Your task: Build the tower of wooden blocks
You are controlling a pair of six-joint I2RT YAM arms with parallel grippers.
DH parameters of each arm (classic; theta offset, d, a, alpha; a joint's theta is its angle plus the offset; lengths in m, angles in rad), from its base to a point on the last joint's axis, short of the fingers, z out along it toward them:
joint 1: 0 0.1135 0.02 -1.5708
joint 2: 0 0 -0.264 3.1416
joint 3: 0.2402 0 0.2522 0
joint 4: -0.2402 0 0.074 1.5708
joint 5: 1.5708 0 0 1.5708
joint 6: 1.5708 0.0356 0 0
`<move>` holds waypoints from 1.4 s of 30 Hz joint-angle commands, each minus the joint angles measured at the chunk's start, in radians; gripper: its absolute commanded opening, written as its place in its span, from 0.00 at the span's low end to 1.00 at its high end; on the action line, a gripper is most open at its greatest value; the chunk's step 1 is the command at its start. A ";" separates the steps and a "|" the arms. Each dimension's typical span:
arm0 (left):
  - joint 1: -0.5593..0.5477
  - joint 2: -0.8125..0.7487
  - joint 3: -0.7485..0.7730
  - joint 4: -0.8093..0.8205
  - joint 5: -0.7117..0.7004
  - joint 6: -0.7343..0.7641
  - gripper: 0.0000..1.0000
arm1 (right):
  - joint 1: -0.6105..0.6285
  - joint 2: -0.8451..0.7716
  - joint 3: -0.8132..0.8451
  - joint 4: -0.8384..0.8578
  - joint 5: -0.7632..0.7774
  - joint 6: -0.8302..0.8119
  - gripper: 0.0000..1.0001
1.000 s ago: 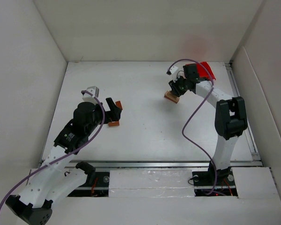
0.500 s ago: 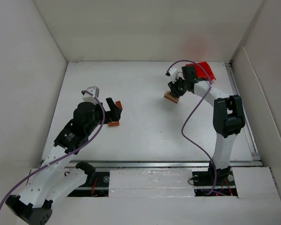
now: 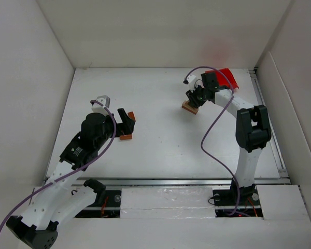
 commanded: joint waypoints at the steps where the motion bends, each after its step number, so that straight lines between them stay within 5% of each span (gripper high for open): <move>1: -0.001 0.000 -0.006 0.027 0.007 0.017 0.99 | 0.003 0.000 0.038 0.019 0.008 -0.005 0.25; 26: -0.001 -0.001 -0.006 0.030 0.016 0.019 0.99 | 0.021 0.006 0.032 0.013 0.034 0.007 0.42; 29: -0.001 -0.001 -0.006 0.030 0.018 0.020 0.99 | 0.021 0.003 0.030 0.013 0.038 0.005 0.64; 31: -0.001 -0.001 -0.009 0.033 0.018 0.020 0.99 | 0.021 0.006 0.030 0.013 0.037 0.002 1.00; 42: -0.001 0.003 -0.006 0.029 0.009 0.019 0.99 | 0.021 -0.060 0.018 0.027 0.029 0.041 1.00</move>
